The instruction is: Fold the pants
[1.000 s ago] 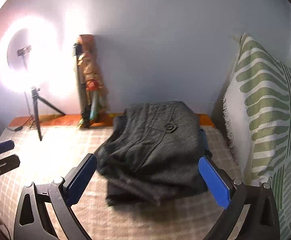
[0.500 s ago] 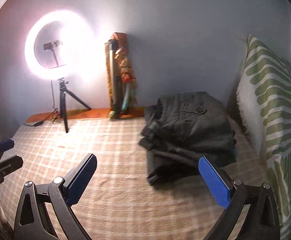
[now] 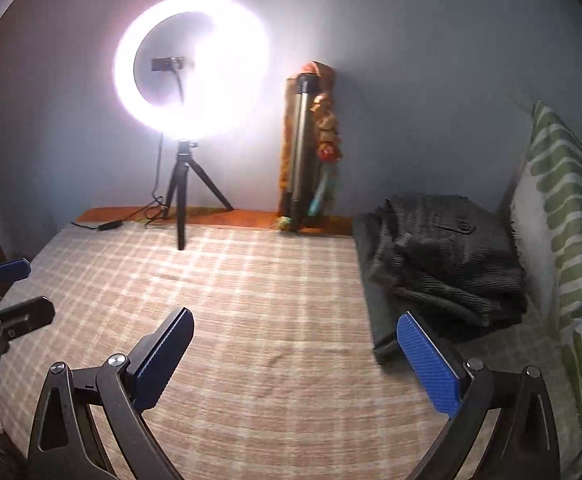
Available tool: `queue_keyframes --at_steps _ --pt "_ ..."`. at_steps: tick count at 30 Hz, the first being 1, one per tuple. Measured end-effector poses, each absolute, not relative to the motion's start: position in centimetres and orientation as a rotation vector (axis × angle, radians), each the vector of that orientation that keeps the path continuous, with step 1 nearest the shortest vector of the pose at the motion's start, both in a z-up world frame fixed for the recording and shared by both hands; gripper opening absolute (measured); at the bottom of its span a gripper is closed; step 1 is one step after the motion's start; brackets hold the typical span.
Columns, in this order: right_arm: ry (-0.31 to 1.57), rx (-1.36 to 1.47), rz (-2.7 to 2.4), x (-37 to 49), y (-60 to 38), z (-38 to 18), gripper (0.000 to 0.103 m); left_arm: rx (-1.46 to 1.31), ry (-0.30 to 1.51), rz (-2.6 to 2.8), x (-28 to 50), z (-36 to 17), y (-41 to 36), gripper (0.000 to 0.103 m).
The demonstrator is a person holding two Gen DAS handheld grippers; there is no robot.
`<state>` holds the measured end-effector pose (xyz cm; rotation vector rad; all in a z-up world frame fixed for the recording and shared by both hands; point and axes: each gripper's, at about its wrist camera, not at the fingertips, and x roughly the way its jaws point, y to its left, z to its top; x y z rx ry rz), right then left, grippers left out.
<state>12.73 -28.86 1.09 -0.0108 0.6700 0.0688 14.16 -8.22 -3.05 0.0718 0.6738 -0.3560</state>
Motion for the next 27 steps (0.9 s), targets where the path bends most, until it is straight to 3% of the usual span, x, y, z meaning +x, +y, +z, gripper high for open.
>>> queue_keyframes --at_steps 27 --pt "0.684 0.031 0.082 13.6 -26.1 -2.7 0.103 0.03 0.728 -0.259 15.5 -6.9 -2.6 0.102"
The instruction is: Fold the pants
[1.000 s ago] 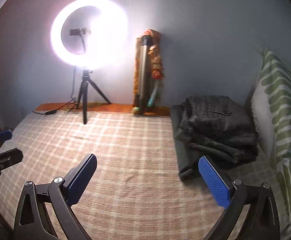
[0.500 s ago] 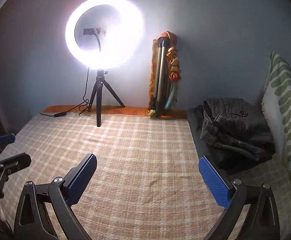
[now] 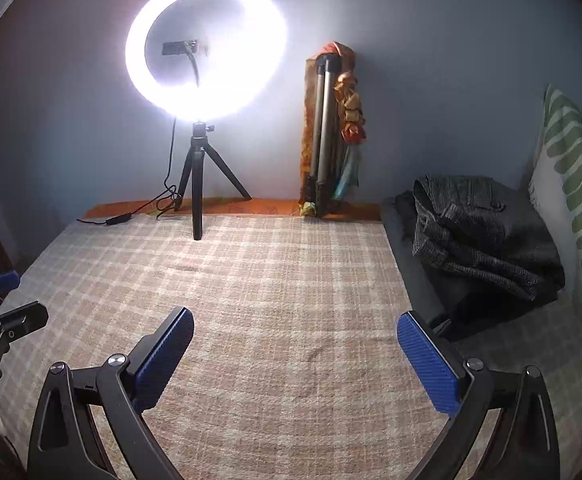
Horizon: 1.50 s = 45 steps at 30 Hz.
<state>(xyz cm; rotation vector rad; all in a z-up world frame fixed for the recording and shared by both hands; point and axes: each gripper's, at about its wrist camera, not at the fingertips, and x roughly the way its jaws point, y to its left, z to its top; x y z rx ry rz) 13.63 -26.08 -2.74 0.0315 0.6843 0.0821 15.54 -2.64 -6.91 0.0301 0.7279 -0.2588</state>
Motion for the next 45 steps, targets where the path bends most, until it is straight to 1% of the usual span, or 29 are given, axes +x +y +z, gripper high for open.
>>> queue_keyframes --at_steps 15,45 --pt "0.736 0.051 0.1 13.9 -26.0 -3.8 0.103 0.041 0.725 -0.248 15.4 -7.3 -1.8 0.102" --pt "0.734 0.045 0.103 13.8 -25.8 -3.6 0.103 0.052 0.715 -0.257 15.1 -7.2 -1.6 0.102"
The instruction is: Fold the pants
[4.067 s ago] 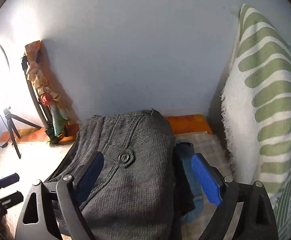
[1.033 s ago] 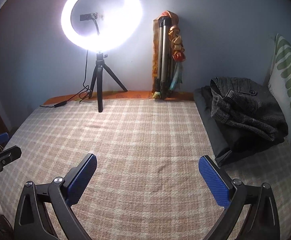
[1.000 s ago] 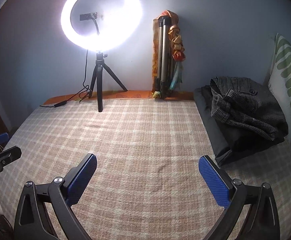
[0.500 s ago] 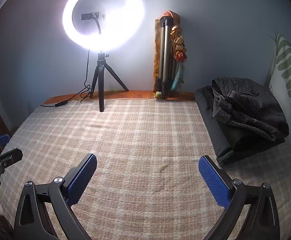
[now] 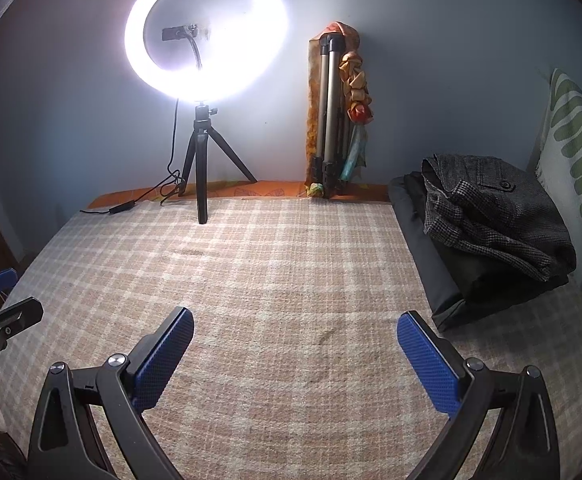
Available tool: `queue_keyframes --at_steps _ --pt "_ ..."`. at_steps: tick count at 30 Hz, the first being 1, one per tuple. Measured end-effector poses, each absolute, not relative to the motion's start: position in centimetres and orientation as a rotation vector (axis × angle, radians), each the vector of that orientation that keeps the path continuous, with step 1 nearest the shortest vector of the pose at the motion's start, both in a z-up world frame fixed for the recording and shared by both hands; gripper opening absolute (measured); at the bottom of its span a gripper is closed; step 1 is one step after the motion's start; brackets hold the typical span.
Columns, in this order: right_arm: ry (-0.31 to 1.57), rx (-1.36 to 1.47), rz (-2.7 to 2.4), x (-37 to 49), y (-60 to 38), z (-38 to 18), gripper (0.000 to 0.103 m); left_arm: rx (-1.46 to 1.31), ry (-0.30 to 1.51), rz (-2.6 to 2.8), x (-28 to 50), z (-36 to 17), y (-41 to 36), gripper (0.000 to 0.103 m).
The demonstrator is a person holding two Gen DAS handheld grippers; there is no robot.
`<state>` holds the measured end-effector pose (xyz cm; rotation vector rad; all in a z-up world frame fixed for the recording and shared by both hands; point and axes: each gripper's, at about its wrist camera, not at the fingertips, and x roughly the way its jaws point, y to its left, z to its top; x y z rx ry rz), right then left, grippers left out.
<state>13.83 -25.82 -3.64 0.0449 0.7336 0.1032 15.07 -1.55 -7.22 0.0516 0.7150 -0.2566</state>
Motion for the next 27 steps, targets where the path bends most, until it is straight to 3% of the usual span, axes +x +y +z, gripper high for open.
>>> queue_keyframes --at_steps 27 --pt "0.719 0.047 0.068 13.34 -26.34 -2.92 0.103 0.066 0.694 -0.274 14.34 -6.73 -2.36 0.102"
